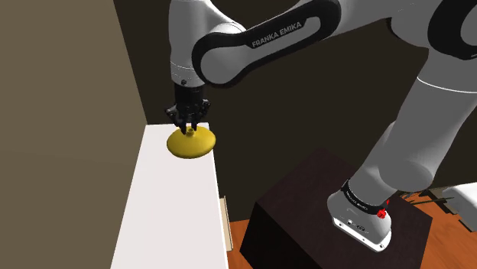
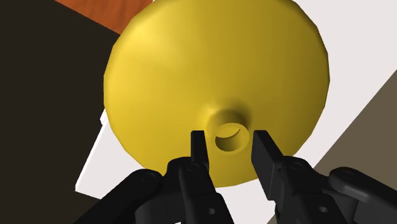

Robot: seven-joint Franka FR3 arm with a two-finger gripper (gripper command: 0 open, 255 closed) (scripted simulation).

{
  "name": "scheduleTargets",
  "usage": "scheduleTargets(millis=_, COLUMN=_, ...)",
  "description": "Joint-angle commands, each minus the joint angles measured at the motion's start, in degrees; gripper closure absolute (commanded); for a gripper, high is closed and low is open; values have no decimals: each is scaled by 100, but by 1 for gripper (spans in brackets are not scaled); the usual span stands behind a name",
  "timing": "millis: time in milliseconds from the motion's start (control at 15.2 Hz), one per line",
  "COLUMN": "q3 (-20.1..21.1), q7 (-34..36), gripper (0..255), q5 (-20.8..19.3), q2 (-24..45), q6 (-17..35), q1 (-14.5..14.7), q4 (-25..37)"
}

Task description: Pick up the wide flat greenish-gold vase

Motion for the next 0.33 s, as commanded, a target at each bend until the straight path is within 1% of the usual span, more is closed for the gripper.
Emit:
scheduleTargets(millis=0, q3=11, q7=-23, gripper=255, q5=46, q2=-76, q6=-141, q1=-7, q4=74)
scheduleTargets(millis=132, q3=17, q7=-43, gripper=255, q5=78, q2=-128, q6=-284, q1=-13, q4=171)
scheduleTargets(millis=264, q3=17, q7=-45, gripper=255, q5=81, q2=-132, q6=-294, q1=-13, q4=178)
